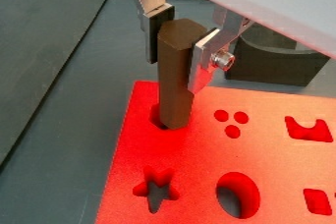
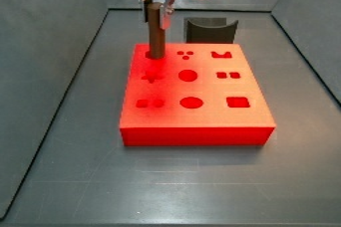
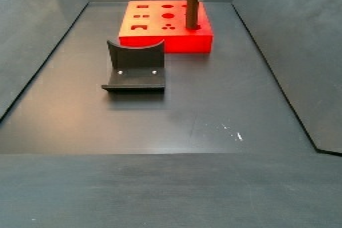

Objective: Insert the hexagon object.

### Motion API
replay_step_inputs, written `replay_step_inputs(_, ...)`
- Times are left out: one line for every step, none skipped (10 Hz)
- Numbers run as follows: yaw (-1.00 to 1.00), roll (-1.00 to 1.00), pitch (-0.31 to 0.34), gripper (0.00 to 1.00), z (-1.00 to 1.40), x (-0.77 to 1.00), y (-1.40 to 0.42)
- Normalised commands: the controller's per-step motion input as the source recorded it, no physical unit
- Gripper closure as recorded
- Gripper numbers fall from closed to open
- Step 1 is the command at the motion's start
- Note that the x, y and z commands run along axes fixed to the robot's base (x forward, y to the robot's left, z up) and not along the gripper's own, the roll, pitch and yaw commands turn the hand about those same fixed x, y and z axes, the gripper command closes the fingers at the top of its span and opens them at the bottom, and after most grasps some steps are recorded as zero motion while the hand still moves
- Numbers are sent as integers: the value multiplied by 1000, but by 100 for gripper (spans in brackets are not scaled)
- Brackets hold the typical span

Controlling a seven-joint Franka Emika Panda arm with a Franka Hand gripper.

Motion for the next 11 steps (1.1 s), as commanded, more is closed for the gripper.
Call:
replay_step_inputs(0, 0, -10, 100, 0, -289, 26)
replay_step_inputs(0, -53, -134, 100, 0, -457, 77)
replay_step_inputs(0, -1, -143, 100, 0, -263, 0)
replay_step_inputs(26, 6, -27, 100, -49, 0, -14)
replay_step_inputs(51, 44, 0, 100, -94, 74, -74)
replay_step_inputs(191, 64, 17, 100, -117, 203, -129)
replay_step_inputs(414, 36, 0, 100, -117, 134, -103)
replay_step_inputs(434, 19, 0, 100, -100, 137, -66)
replay_step_inputs(194, 0, 0, 100, -160, 3, 34)
replay_step_inputs(0, 0, 16, 100, -17, 34, 0)
replay_step_inputs(0, 0, 6, 100, -57, 17, 0)
